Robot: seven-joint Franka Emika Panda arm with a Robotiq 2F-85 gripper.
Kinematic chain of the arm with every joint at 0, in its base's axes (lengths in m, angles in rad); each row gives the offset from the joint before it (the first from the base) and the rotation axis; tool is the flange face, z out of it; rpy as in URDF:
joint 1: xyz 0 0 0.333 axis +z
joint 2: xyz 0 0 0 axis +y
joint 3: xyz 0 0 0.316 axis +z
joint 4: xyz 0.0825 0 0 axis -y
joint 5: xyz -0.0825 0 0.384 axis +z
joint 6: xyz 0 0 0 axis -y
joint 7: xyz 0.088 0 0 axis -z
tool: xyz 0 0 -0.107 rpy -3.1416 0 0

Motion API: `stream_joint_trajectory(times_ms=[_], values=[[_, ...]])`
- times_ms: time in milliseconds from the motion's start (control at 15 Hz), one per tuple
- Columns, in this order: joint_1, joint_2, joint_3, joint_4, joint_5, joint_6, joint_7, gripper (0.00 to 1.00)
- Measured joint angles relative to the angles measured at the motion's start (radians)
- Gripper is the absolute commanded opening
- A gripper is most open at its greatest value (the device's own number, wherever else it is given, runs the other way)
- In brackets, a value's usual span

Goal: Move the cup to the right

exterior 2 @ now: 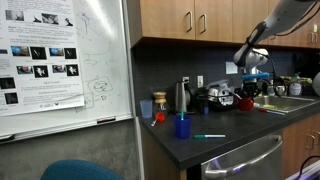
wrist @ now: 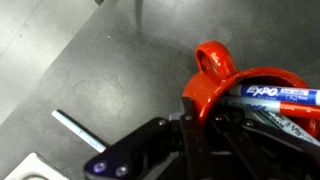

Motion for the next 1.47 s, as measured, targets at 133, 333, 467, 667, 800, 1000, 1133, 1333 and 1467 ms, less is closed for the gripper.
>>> stream_joint_trajectory(times_ms=[133,333,467,667,800,1000,1133,1333,1467], values=[[0.000,0.037,-0.009,0.021,0.003,0.003,0.011,0.02],[-0.004,0.086,-0.029,0.048,0.004,0.002,0.020,0.02],[-0.011,0.111,-0.046,0.060,0.005,0.002,0.021,0.02],[-0.027,0.126,-0.069,0.074,0.019,-0.001,0.021,0.02],[-0.037,0.127,-0.081,0.074,0.026,-0.002,0.021,0.02],[-0.047,0.127,-0.094,0.074,0.035,-0.011,0.021,0.33],[-0.050,0.128,-0.099,0.071,0.035,-0.020,0.021,0.44],[-0.051,0.132,-0.101,0.070,0.035,-0.030,0.021,0.64],[-0.051,0.133,-0.101,0.070,0.035,-0.032,0.020,0.77]])
